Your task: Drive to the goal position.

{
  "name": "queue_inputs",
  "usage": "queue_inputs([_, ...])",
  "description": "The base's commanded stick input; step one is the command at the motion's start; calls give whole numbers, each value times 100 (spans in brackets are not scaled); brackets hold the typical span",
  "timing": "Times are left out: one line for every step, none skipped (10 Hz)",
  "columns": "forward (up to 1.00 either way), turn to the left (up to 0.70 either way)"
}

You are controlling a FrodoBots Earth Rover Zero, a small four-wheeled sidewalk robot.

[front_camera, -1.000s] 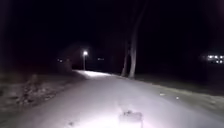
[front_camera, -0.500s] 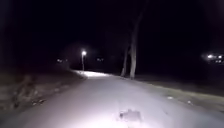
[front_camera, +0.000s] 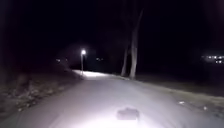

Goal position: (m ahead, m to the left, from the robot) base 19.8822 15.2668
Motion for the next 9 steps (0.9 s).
queue_inputs([70,0])
queue_inputs([70,0])
queue_inputs([70,0])
queue_inputs([70,8])
queue_inputs([70,14])
queue_inputs([70,14])
queue_inputs([70,11])
queue_inputs([70,1])
queue_inputs([70,0])
